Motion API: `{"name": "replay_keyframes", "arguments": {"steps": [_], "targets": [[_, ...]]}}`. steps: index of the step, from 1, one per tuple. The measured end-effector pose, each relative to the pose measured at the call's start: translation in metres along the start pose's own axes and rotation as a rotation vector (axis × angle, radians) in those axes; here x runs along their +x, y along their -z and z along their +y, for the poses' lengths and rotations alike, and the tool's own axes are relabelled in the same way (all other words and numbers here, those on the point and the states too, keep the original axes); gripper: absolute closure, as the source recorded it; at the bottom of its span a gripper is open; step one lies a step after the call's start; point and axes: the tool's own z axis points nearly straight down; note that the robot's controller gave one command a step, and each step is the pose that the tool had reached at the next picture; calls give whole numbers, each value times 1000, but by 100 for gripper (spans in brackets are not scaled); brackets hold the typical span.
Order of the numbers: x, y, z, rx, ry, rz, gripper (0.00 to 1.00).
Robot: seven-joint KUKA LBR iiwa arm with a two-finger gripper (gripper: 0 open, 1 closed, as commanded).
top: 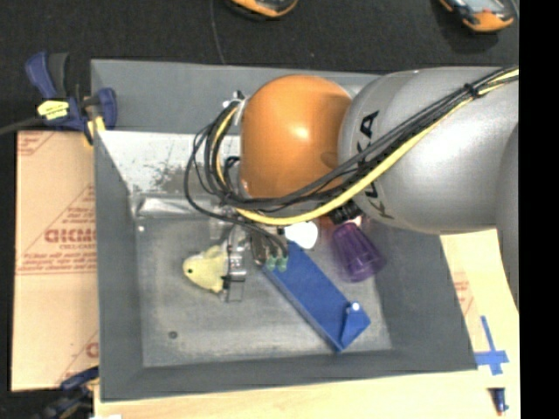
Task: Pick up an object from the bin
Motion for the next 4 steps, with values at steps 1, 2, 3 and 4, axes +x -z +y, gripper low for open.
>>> {"name": "replay_keyframes", "arguments": {"steps": [1, 2, 3, 4], "targets": [[-2, 4, -1, -1, -3, -7, 0], [-21, -56, -27, 0, 85, -12, 0], [-93, -86, -10, -6, 45, -25, 0], [-99, -152, -27, -1, 140, -19, 0]]}}
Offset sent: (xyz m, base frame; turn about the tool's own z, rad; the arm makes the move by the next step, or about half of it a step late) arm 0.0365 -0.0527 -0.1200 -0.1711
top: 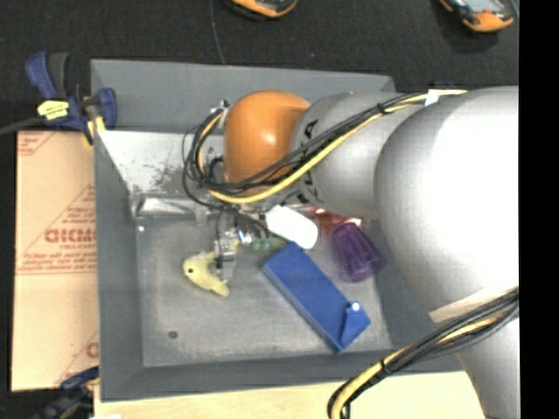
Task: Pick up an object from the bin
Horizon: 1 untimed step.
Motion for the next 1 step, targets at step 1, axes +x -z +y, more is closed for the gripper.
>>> {"name": "replay_keyframes", "arguments": {"steps": [1], "targets": [[4, -6, -44, -5, -93, -15, 0]]}}
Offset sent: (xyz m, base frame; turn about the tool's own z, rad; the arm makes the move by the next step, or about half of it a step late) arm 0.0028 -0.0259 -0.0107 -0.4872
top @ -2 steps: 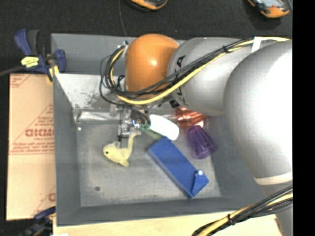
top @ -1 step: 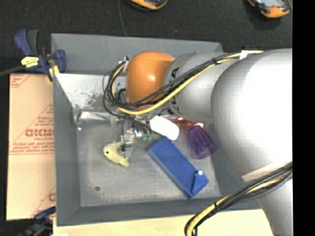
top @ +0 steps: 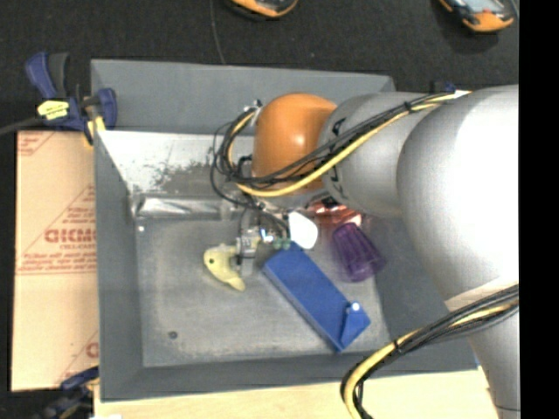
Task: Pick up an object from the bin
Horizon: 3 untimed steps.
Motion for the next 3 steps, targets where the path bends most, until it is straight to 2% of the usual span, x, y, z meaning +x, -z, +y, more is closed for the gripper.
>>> {"name": "replay_keyframes", "arguments": {"steps": [1, 2, 3], "targets": [[-3, -1, 14, -5, 456, 5, 0], [-6, 1, 18, -8, 573, 5, 100], [-6, 1, 18, -8, 572, 5, 100]]}}
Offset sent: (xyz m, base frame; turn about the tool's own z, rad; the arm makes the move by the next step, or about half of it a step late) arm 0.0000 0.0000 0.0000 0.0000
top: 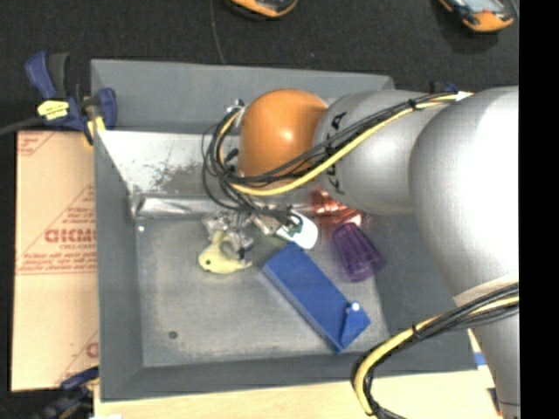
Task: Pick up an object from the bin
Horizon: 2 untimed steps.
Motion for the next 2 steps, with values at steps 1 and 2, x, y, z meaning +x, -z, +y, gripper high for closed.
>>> {"name": "replay_keyframes", "arguments": {"steps": [1, 2], "targets": [[4, 12, 7, 0, 0, -4, 100], [-5, 24, 16, 1, -25, -10, 100]]}}
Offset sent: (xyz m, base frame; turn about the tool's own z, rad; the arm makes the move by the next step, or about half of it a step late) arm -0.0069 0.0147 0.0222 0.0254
